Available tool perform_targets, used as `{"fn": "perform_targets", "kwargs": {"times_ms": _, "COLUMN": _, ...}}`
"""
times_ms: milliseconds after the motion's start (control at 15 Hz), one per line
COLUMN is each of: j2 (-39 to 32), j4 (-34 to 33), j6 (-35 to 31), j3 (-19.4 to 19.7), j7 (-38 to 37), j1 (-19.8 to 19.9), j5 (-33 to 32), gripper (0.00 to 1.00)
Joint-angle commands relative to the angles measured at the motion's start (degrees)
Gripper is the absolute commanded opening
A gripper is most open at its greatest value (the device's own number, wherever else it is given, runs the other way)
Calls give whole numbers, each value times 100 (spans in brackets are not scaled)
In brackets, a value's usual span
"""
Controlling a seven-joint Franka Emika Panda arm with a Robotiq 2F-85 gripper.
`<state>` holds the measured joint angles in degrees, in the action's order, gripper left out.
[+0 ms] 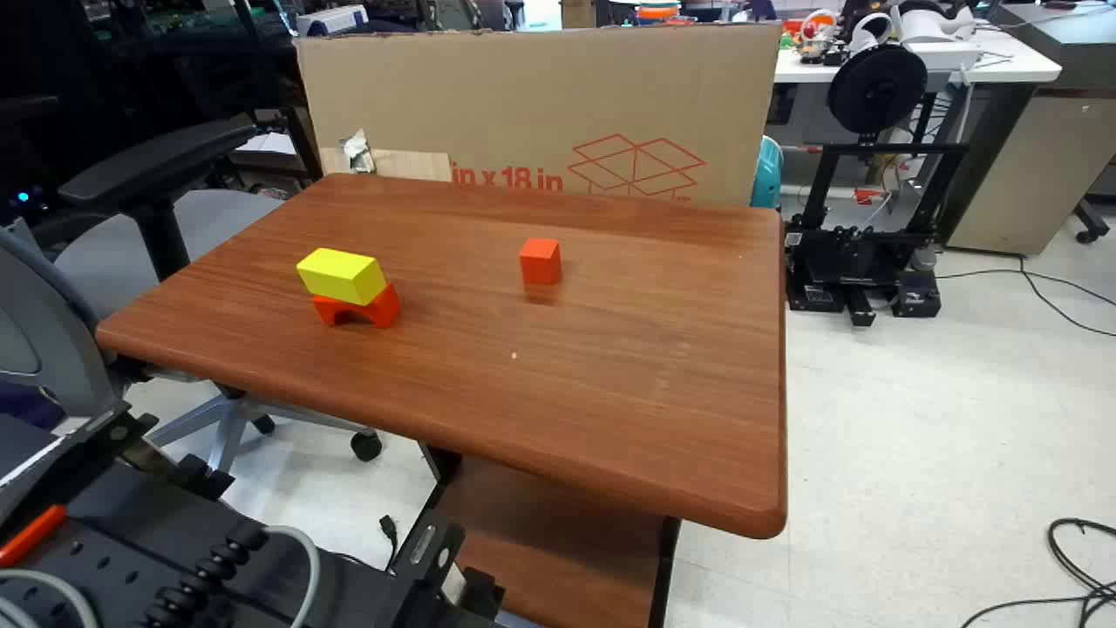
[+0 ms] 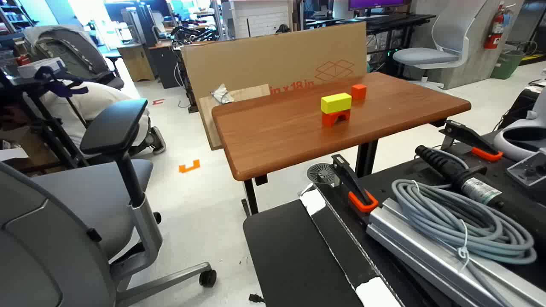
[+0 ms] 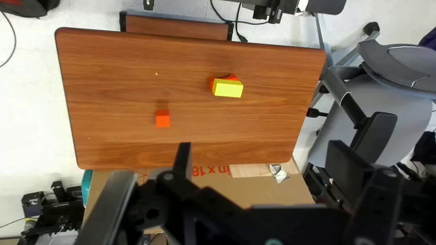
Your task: Put the yellow block on the other orange block
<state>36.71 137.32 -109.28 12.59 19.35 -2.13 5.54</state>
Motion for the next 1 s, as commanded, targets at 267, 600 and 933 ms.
{"fn": "perform_targets", "kwargs": {"times_ms": 267, "j2": -15, "j4": -15, "j6": 13, "j3": -73, "j7": 44, "j1": 93, "j5": 52, "gripper": 100}}
{"fn": "perform_targets", "kwargs": {"times_ms": 600, "j2": -15, "j4": -16, "j6": 12, "j3": -73, "j7": 44, "j1": 93, "j5": 52, "gripper": 100}}
{"fn": "perform_targets", "kwargs": {"times_ms": 933, "j2": -623, "j4": -198, "j6": -91, "j3": -466, "j7": -414, "j1": 150, "j5": -277, "gripper": 100}}
